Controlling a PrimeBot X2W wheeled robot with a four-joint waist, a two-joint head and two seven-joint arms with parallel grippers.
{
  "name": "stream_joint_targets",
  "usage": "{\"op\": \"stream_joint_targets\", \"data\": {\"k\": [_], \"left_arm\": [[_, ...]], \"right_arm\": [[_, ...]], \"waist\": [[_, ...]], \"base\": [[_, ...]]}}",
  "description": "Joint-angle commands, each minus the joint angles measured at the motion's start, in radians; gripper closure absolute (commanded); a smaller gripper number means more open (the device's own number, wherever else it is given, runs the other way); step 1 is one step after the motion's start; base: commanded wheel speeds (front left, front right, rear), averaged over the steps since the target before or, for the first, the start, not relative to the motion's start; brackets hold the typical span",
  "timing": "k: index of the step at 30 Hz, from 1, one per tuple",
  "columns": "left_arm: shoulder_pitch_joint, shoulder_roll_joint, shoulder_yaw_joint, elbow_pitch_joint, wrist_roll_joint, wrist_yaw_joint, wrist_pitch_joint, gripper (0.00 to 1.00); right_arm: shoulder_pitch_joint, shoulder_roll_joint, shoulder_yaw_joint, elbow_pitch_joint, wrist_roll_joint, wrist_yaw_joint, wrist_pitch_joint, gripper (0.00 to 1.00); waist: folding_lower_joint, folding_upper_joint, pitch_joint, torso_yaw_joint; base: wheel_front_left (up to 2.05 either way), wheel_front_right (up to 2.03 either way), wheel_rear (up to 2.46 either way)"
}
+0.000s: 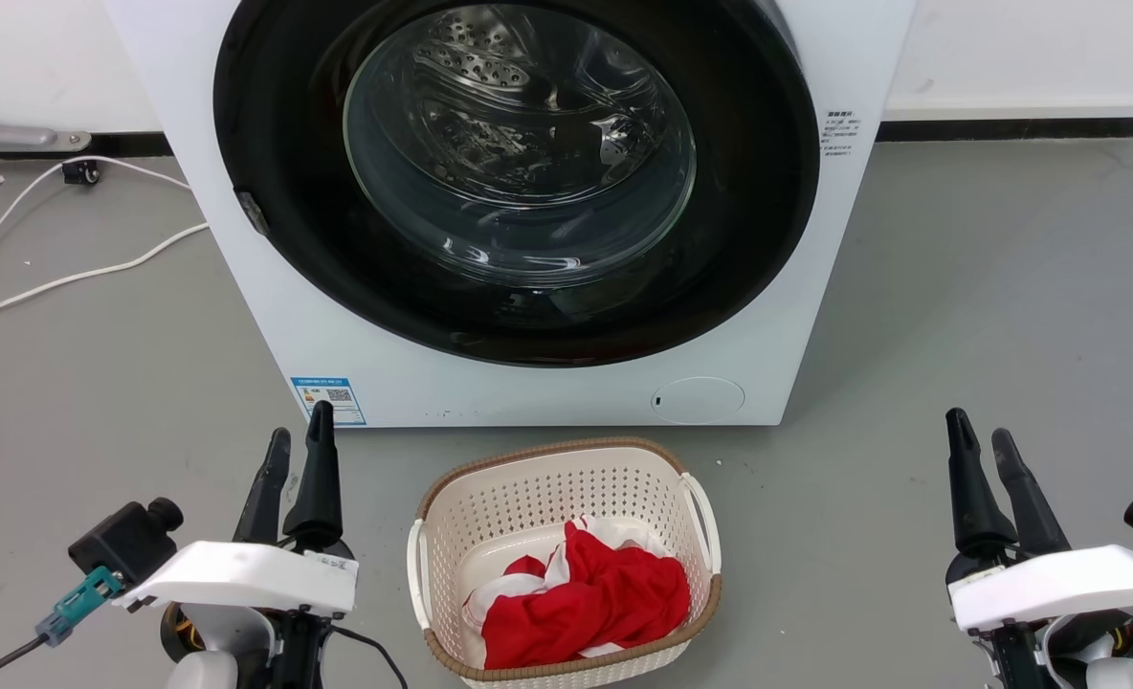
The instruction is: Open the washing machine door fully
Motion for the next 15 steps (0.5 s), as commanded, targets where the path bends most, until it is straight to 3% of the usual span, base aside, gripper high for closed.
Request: {"op": "stream_joint_targets", "data": {"k": [1,15], "left_arm": [[-0.017,0.003,-0.007,-0.013,0.049,0.006,-0.012,0.0],[-0.025,0.011,-0.035,-0.011,0.255,0.027,-0.053,0.0]], "right_arm": [[-0.008,-0.003,0.003,-0.02,-0.049,0.0,-0.008,0.0],[0.002,-0.001,0.012,-0.051,-0.281,0.0,-0.013,0.0]], "waist": [[-0.0001,-0.0001,0.0,0.0],[-0.0001,-0.0001,0.0,-0.002]], "base": [[0.0,0.0,0.0],[0.0,0.0,0.0]]}}
